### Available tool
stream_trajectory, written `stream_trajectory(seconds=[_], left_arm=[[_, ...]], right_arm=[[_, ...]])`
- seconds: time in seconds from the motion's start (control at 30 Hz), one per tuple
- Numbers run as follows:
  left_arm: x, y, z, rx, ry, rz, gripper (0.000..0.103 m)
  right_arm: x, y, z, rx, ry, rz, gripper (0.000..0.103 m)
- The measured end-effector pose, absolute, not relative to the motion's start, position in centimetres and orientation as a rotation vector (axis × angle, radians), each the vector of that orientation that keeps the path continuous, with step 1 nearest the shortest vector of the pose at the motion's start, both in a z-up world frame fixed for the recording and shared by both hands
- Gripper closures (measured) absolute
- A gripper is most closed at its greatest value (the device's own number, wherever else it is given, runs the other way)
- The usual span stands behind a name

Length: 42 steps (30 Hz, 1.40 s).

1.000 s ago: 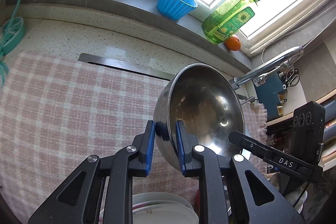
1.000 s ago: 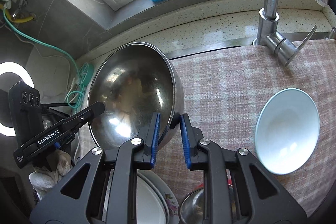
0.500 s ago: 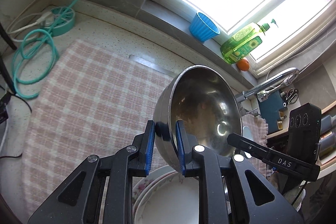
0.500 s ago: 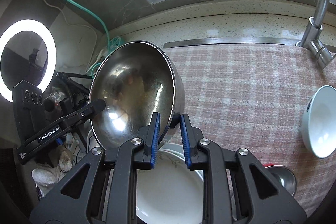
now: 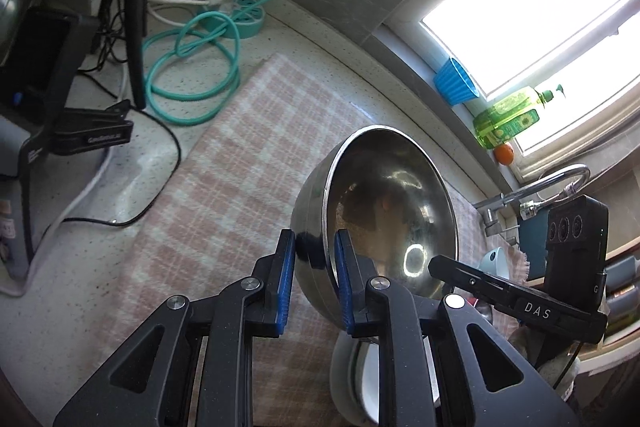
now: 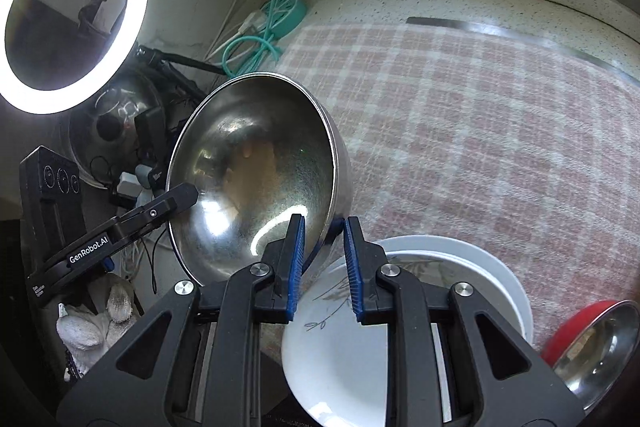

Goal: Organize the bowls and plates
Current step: 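Lift the steel bowl and carry it beside the plate stack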

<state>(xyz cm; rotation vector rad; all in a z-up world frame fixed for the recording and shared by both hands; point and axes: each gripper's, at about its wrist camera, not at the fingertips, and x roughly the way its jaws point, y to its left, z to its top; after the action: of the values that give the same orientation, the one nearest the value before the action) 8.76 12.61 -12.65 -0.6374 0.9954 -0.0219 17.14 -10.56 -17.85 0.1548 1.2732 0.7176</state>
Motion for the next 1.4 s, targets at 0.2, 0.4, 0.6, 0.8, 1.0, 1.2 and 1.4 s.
stream_trajectory(seconds=[0.2, 0.4, 0.6, 0.8, 1.0, 1.2, 1.4], left_arm=[[5.9, 14.8, -14.1, -0.685, 1.009, 0.031, 0.085], [4.4, 16.0, -15.4, -0.711, 1.022, 0.067, 0.085], [3.5, 16.5, -16.3, -0.723, 1.039, 0.086, 0.085], [3.1, 16.7, -16.8, -0.730, 1.044, 0.099, 0.085], [3.0, 16.7, -16.9, -0.717, 1.049, 0.109, 0.085], [2.8, 16.9, -17.2, -0.729, 1.050, 0.110, 0.085], [2.7, 16.8, -17.0, -0.719, 1.052, 0.123, 0.085]], right_arm=[[15.3, -7.9, -19.6, 0.103, 1.313, 0.762, 0.082], [14.4, -5.8, -20.8, 0.063, 1.345, 0.778, 0.082], [13.9, -5.1, -21.9, 0.041, 1.369, 0.786, 0.082], [13.9, -4.6, -22.0, 0.026, 1.364, 0.789, 0.082], [13.8, -4.1, -21.8, -0.001, 1.347, 0.785, 0.082], [13.8, -3.9, -21.6, -0.007, 1.343, 0.787, 0.081], [13.6, -3.9, -21.2, -0.018, 1.327, 0.793, 0.079]])
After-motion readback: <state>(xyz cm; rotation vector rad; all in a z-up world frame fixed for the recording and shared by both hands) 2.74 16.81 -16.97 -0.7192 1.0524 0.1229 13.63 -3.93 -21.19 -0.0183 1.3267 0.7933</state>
